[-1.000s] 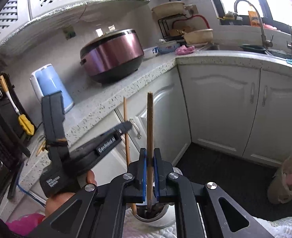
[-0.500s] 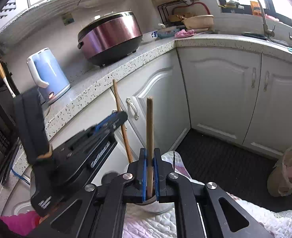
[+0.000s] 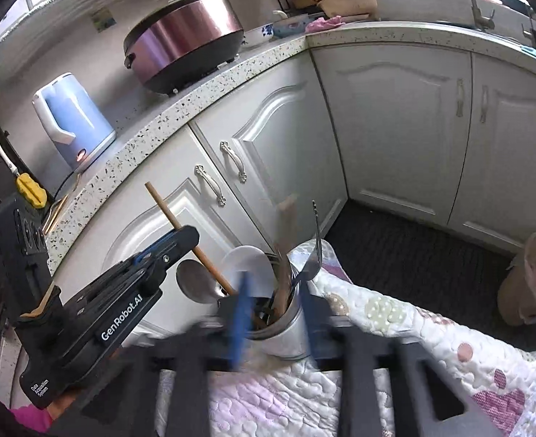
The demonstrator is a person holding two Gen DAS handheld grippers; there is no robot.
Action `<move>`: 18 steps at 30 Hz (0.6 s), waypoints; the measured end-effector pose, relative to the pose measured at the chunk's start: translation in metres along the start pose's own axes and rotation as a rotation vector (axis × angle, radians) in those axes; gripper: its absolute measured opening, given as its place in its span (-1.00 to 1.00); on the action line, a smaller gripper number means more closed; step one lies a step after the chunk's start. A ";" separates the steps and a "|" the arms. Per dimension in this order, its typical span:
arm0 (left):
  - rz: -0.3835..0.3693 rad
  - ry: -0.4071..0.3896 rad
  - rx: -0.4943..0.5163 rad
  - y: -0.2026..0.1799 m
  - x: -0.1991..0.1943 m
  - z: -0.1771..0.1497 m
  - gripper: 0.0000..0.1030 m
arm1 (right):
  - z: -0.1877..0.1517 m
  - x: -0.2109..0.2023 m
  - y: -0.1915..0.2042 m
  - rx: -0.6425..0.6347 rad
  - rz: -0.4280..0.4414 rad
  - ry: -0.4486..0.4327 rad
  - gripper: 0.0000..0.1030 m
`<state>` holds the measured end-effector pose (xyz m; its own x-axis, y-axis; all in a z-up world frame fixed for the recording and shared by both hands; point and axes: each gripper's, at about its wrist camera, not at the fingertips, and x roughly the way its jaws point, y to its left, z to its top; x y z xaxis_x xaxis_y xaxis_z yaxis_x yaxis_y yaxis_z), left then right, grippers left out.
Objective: Organize utensils
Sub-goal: 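Drop both chopsticks into the white jar and open both tools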
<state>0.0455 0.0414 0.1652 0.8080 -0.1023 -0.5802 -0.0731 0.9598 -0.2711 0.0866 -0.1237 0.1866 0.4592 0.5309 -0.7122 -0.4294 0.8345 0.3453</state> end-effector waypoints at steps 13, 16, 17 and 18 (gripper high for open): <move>-0.010 0.037 -0.008 0.003 -0.031 -0.020 0.06 | -0.037 -0.045 -0.004 0.022 -0.019 -0.026 -0.21; -0.005 0.048 0.000 0.000 -0.039 -0.027 0.21 | -0.051 -0.056 -0.009 0.026 -0.059 -0.030 -0.21; 0.002 0.055 0.002 -0.002 -0.041 -0.030 0.23 | -0.055 -0.059 -0.010 0.026 -0.073 -0.028 -0.21; 0.011 0.063 0.007 -0.004 -0.043 -0.034 0.23 | -0.061 -0.063 -0.012 0.026 -0.095 -0.026 -0.21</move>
<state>-0.0086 0.0329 0.1656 0.7688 -0.1081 -0.6304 -0.0773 0.9627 -0.2593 0.0153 -0.1758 0.1907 0.5171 0.4530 -0.7263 -0.3630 0.8845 0.2932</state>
